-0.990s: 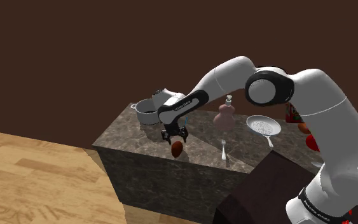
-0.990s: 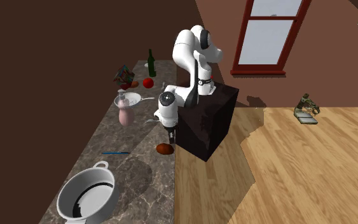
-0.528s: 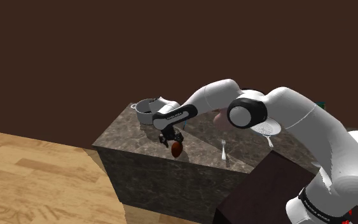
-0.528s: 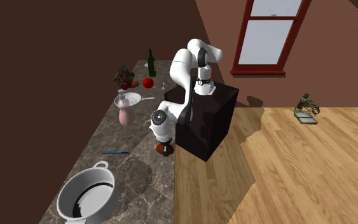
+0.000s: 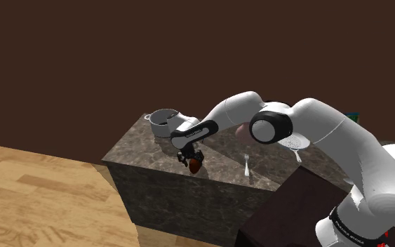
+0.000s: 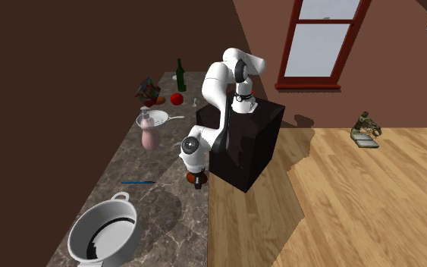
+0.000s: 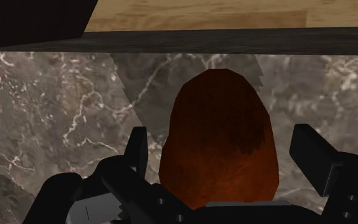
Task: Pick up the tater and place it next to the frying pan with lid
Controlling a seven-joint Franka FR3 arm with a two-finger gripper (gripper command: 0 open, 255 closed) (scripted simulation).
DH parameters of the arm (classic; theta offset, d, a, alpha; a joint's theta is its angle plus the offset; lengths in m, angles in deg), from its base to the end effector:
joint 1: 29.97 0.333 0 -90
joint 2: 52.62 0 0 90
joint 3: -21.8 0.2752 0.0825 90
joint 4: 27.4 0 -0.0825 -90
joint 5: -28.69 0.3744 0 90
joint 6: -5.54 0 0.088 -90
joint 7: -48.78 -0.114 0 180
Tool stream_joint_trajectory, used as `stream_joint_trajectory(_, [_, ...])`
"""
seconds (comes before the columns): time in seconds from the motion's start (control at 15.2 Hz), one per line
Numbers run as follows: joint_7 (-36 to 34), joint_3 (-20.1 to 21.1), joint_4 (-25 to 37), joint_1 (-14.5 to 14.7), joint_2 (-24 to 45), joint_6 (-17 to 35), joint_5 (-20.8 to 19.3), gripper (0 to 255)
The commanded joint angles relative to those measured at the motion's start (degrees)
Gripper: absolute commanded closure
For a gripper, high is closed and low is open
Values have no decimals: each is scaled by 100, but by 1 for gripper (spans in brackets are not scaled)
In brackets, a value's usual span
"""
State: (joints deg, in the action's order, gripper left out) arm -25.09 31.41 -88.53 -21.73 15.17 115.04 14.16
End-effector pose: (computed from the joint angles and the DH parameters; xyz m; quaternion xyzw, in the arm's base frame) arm 0.6578 0.1623 0.0584 0.8815 -0.4430 -0.0936 0.1338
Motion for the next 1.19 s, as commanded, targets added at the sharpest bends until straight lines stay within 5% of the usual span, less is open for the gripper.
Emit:
stream_joint_trajectory(0.0, [-2,0,-24,-3,-8,19,-2,0])
stream_joint_trajectory(0.26, [-2,0,-23,-3,-7,17,-1,0])
stream_joint_trajectory(0.33, [-2,0,-23,-3,-7,17,-1,255])
stream_joint_trajectory(1.12, [-4,18,-176,-23,-220,-44,9,255])
